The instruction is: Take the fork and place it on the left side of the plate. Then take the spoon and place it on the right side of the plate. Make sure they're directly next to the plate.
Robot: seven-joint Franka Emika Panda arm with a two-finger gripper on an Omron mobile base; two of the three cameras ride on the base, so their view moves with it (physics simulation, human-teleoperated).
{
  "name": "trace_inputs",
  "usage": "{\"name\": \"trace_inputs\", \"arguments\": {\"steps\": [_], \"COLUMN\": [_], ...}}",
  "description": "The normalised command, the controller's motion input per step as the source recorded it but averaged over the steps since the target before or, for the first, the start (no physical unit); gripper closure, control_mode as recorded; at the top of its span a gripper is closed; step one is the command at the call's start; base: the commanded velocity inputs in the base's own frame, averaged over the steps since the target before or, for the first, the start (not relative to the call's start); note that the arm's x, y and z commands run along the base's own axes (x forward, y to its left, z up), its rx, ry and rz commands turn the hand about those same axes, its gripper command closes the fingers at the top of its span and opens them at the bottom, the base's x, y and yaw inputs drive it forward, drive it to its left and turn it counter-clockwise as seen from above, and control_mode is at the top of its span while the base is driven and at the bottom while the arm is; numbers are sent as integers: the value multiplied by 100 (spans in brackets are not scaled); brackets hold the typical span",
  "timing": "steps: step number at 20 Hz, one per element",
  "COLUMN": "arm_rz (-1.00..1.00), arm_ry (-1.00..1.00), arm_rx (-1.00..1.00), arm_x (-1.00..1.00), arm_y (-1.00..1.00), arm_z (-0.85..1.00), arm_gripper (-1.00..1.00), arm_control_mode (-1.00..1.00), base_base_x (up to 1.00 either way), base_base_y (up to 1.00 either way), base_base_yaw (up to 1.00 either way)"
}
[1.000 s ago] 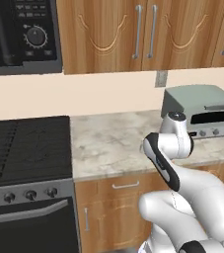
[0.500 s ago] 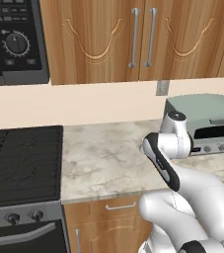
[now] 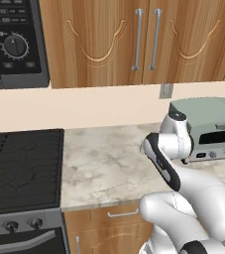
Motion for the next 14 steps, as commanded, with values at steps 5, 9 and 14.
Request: {"name": "trace_inputs", "arguments": {"steps": [5,9,14], "arm_rz": [0,0,0], "arm_ry": [0,0,0], "arm_rx": [0,0,0], "arm_x": [0,0,0], "arm_y": [0,0,0], "arm_z": [0,0,0], "arm_gripper": [-100,-100,-100], "arm_control_mode": [100,100,100], "base_base_x": [0,0,0], "base_base_y": [0,0,0], "base_base_yaw": [0,0,0]}}
